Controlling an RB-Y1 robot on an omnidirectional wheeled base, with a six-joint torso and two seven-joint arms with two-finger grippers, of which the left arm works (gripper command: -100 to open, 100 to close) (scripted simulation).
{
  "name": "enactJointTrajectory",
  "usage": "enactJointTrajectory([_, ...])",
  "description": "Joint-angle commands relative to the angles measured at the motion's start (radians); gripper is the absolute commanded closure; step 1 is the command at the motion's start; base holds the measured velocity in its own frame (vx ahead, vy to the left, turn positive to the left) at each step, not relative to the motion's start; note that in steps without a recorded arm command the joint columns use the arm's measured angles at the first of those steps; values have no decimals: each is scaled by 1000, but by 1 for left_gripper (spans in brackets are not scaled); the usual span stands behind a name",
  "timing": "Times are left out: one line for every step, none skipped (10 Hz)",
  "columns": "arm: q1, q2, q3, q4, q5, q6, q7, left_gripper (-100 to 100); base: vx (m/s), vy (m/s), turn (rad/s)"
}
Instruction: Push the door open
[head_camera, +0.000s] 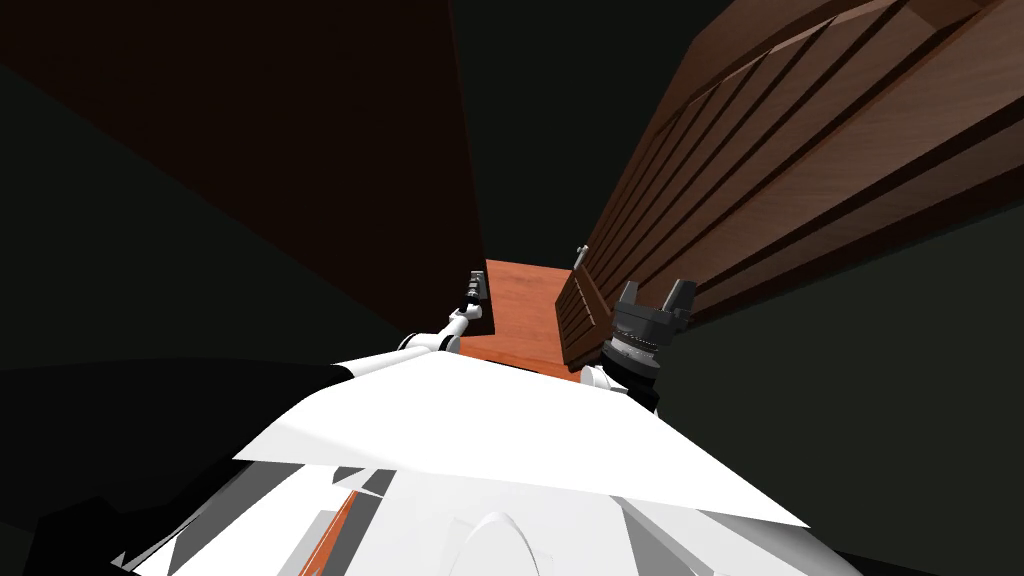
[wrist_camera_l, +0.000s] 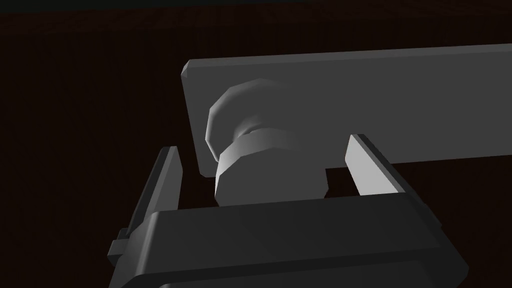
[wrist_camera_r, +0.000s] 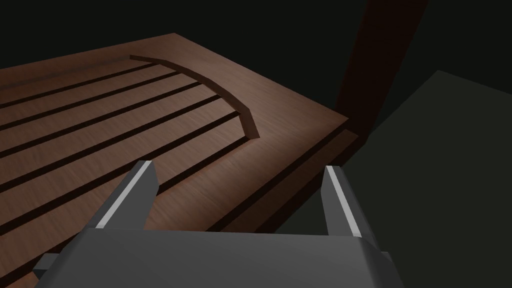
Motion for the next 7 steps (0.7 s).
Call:
enactJointTrajectory([0, 0, 0, 1, 0, 0, 0, 100, -13, 0, 7])
enactJointTrajectory([0, 0, 0, 1, 0, 0, 0, 100, -32, -6, -2])
enactJointTrajectory([0, 0, 0, 1, 0, 0, 0, 100, -30, -7, 0])
enactJointTrajectory([0, 0, 0, 1, 0, 0, 0, 100, -19, -5, 3])
enactJointTrajectory([0, 0, 0, 1, 0, 0, 0, 100, -10, -3, 2])
enactJointTrajectory([0, 0, 0, 1, 0, 0, 0, 100, 0, 0, 0])
enactJointTrajectory([12, 4, 22, -10, 19, 2, -21, 100, 88, 1, -56])
